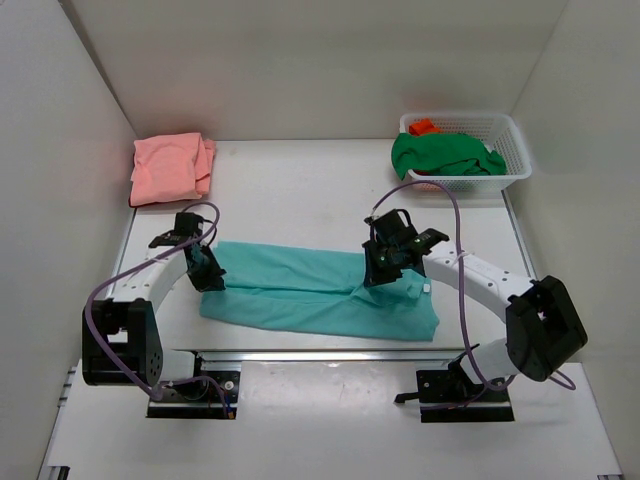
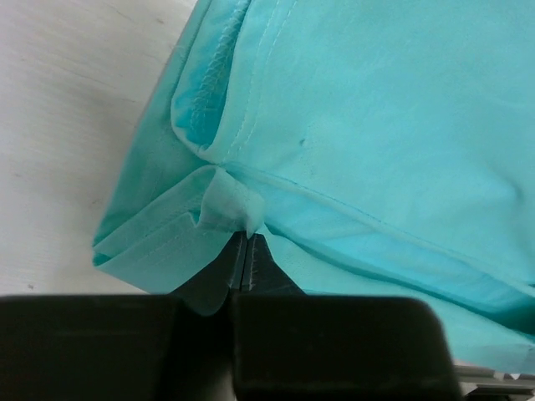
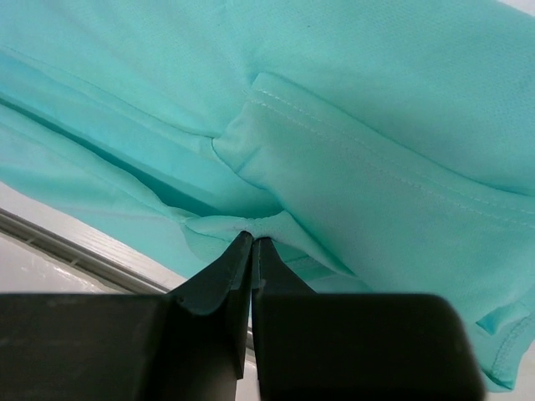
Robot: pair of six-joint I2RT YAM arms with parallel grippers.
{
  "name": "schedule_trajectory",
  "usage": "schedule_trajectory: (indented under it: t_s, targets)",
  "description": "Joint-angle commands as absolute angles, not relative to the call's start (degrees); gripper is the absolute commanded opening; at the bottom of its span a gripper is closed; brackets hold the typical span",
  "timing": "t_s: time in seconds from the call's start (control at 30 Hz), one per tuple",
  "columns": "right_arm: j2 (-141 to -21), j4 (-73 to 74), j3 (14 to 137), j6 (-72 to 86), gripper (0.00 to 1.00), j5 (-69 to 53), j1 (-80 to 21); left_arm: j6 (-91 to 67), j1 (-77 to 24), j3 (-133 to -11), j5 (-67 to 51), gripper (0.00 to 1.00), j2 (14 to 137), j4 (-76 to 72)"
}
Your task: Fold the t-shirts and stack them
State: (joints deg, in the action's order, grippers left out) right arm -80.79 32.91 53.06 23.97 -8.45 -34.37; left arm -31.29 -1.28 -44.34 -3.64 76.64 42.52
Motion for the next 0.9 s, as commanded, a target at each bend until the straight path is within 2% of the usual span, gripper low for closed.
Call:
schedule_trajectory:
  t_s: [0.0, 0.5, 0.6, 0.87]
  targets:
    - [-81.56, 31.81, 55.46, 23.03, 0.0, -8.26, -33.4, -31.11, -0.79, -46.15, -4.92, 0.0, 76.99, 43.41]
    - [-84.81, 30.85, 58.62, 20.31, 0.0, -8.96, -30.23, -30.76, -0.17, -50.62, -2.38, 0.0, 82.26, 42.81]
    - [-85.87, 30.94, 59.32, 20.13, 0.0, -8.88, -30.41, -30.94, 2.02, -50.63, -1.5, 0.13, 83.58, 41.93]
    - [-83.41, 29.97, 58.27, 20.56, 0.0, -5.01, -29.62, -32.25, 2.37, -52.47, -4.65, 0.05, 85.33, 34.81]
